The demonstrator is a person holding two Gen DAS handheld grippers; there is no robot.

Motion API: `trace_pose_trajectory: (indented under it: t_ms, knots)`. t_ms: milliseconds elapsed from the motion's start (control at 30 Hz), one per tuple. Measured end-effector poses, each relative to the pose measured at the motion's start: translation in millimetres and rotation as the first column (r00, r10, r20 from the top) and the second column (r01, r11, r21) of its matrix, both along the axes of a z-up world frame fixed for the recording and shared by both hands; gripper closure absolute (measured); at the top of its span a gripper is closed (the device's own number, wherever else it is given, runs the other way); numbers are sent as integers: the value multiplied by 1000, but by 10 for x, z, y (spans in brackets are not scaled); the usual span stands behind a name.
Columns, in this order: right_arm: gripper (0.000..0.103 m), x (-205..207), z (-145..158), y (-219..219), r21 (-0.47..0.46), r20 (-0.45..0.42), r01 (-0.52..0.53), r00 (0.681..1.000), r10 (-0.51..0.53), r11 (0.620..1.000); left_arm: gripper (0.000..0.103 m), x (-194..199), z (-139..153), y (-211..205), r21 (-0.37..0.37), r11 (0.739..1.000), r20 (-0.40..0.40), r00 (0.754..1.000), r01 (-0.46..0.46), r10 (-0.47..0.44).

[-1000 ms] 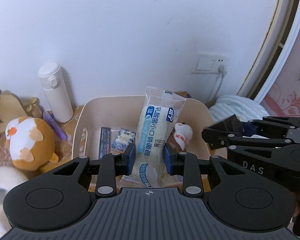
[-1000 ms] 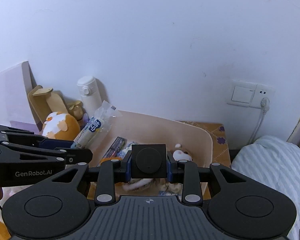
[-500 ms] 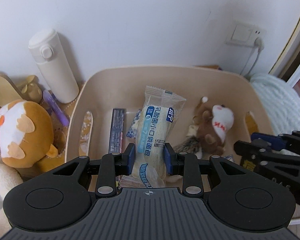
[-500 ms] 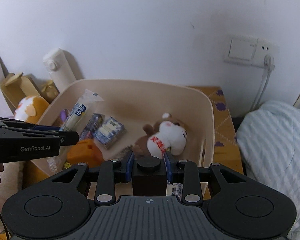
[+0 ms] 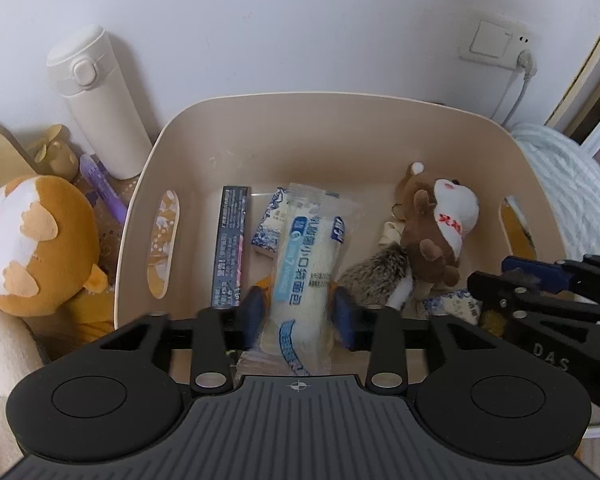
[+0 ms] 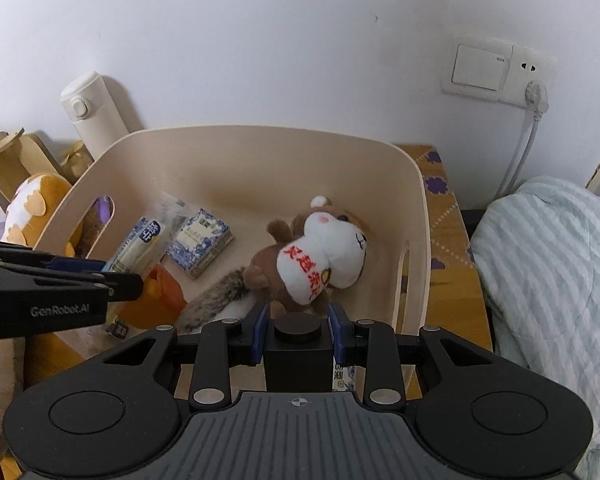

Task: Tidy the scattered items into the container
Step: 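Open both tools to drop the bread packet and box into the basket, then move both tools back to the scrunchie and red plush on the table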

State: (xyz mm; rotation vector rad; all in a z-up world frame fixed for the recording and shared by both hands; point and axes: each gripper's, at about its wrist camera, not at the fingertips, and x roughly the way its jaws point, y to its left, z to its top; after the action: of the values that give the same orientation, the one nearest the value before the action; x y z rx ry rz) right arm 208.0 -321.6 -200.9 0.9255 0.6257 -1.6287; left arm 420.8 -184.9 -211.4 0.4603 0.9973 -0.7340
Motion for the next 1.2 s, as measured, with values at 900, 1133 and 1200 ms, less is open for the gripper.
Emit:
trace_pose_trajectory:
  t_ms: [900, 1133, 1200]
  knots:
    - [0, 375, 713, 875, -158, 8, 106, 994, -106, 982, 22, -554, 737, 791, -143, 989, 51, 998, 40, -33]
    - [0, 640, 792, 1087, -120, 29, 111, 994, -108, 987, 21, -728, 765, 1035, -126, 989, 59, 996, 75, -68]
    - [0, 731, 808, 1129, -115, 12, 107, 994, -106, 988, 21, -758, 755, 1113, -122, 989, 54, 996, 80, -74]
